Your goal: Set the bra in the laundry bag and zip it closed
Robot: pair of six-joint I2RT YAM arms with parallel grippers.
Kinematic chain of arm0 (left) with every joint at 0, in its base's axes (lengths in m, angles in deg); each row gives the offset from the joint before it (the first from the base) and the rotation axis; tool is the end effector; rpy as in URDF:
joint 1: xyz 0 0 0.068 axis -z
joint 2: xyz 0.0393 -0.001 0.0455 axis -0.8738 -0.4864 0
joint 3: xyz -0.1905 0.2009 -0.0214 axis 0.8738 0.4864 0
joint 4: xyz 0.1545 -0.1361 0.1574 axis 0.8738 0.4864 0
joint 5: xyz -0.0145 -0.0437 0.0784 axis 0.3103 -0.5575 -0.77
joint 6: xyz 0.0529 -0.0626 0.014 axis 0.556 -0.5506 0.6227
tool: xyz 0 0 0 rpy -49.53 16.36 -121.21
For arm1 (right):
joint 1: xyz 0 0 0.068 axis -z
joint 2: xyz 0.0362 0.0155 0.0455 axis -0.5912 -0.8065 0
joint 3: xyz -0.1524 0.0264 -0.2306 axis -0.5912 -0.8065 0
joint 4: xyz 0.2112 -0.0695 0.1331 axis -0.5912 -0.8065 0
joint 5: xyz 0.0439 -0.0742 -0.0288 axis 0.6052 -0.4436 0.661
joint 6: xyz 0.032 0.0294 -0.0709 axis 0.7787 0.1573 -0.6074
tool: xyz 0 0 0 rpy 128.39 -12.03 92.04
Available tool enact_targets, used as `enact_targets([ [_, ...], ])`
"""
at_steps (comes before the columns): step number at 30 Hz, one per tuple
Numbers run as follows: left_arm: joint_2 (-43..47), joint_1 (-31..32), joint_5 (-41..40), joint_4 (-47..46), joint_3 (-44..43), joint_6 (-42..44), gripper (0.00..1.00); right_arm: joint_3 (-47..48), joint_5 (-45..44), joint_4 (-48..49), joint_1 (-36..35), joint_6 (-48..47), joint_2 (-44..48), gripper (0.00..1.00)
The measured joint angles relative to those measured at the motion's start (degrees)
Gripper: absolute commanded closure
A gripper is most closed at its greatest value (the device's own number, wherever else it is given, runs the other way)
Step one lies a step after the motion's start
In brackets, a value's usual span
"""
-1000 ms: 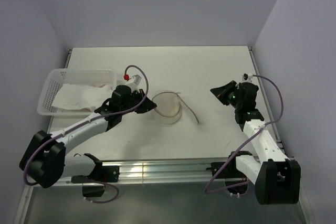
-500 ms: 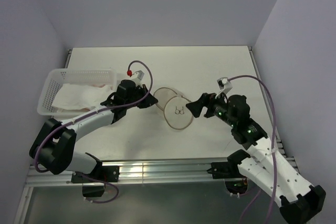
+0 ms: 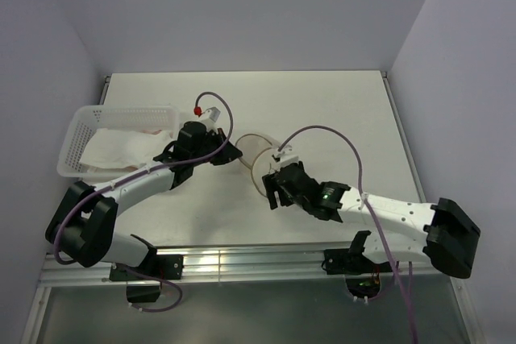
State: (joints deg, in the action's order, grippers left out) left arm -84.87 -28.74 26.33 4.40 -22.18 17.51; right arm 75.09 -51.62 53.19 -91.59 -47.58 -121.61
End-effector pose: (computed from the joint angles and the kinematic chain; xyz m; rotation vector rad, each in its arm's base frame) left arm 0.2717 -0.1913 0.2119 -0.0119 2.2010 -1.0084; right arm 0.1556 0.1906 0.1942 -0.4867 2.2521 0.4106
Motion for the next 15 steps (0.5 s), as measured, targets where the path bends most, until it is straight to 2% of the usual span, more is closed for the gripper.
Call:
enact_targets([
  [9,-0.7,-0.9,0.6,-0.5,0.0,0.0,1.0,2.3,-12.0,3.5,-8.6,0.1,-11.7,0.18],
  [13,-1.0,-1.0,1.0,-1.2,0.0,0.0,1.0,4.5,-14.7,4.7,-9.4,-0.4,-17.7,0.22],
  [15,-1.0,-1.1,1.2,-1.3,0.0,0.0,1.0,5.9,-15.6,5.3,-9.4,-1.2,-20.6,0.3],
])
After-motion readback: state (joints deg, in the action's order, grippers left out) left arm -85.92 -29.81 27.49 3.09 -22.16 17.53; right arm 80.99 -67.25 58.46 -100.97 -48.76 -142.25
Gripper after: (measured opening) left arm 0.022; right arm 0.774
